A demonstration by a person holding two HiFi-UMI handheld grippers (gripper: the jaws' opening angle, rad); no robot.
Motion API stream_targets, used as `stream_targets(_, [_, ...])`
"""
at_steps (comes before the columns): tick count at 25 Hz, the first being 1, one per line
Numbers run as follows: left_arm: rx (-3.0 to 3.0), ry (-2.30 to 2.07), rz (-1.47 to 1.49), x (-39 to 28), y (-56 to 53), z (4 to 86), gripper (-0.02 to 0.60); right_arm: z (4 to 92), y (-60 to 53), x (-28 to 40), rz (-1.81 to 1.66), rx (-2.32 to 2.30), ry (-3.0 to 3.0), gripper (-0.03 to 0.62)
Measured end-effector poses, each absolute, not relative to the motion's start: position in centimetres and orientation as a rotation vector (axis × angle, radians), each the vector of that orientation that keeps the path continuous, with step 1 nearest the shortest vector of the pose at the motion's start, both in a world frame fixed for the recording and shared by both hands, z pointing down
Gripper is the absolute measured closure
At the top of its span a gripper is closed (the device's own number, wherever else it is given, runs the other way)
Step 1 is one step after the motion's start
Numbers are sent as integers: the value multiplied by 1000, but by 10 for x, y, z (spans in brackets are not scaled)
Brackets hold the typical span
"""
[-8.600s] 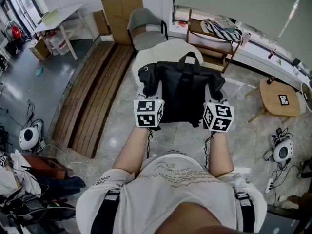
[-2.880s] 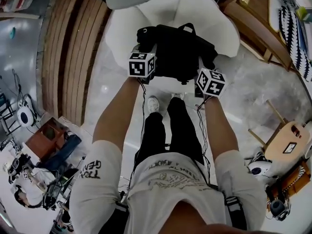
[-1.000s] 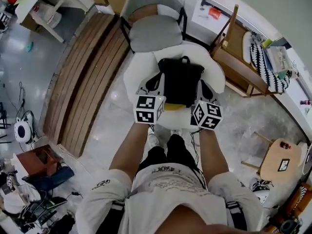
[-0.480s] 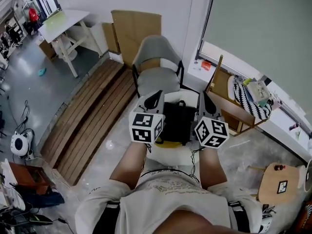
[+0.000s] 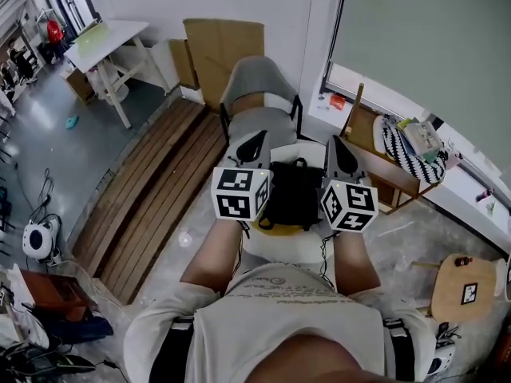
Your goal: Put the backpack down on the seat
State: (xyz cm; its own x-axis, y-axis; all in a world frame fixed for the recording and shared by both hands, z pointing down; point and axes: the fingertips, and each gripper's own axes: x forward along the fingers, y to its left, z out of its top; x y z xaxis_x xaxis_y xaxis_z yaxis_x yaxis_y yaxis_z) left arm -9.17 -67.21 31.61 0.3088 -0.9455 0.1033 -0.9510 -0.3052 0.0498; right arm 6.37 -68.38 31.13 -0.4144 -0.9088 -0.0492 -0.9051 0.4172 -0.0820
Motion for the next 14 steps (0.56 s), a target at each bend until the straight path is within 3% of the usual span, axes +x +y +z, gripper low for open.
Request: stream_targets(14, [2448, -1744, 69, -108, -670, 320, 561, 312, -677, 38, -58, -1648, 2608, 568])
